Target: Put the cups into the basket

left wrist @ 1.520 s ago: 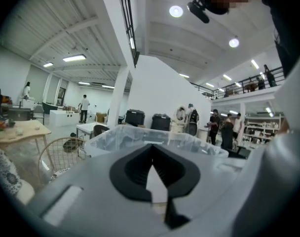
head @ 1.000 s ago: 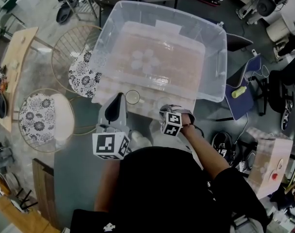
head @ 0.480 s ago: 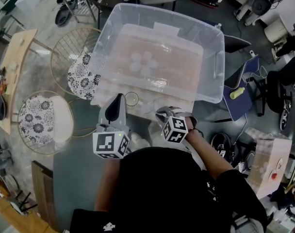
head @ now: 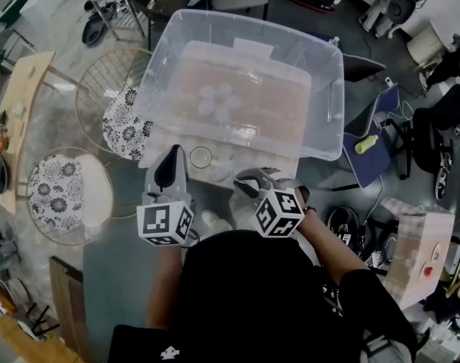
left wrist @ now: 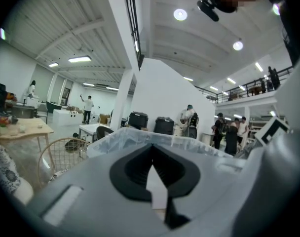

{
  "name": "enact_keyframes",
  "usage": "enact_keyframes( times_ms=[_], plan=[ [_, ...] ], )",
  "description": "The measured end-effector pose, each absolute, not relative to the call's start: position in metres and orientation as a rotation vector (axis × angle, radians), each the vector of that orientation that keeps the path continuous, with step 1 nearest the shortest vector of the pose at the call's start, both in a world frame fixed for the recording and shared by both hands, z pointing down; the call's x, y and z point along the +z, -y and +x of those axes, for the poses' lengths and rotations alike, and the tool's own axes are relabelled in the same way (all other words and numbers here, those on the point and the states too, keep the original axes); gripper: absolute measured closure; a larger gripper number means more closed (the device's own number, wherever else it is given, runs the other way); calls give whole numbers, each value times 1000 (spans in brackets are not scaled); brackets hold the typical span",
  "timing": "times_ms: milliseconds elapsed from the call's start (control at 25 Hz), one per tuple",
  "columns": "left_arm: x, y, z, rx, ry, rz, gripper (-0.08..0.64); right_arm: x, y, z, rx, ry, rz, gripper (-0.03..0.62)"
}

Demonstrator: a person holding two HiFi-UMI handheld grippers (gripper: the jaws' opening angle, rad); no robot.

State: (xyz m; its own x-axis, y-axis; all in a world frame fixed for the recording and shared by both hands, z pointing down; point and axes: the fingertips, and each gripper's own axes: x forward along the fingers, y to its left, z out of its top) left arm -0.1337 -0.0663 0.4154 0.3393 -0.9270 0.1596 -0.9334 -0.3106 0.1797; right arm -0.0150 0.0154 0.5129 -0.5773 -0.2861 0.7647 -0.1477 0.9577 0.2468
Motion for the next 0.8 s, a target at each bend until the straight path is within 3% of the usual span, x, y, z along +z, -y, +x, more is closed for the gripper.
enact_keyframes(
  times_ms=[440,800],
  plan=[
    [420,69,-122,51,1654,2372,557,405,20,-11,-299,2338,468,563],
    [421,79,-117,70,1660,2380,557,383,82,12,-368,2292,557,561]
  ],
)
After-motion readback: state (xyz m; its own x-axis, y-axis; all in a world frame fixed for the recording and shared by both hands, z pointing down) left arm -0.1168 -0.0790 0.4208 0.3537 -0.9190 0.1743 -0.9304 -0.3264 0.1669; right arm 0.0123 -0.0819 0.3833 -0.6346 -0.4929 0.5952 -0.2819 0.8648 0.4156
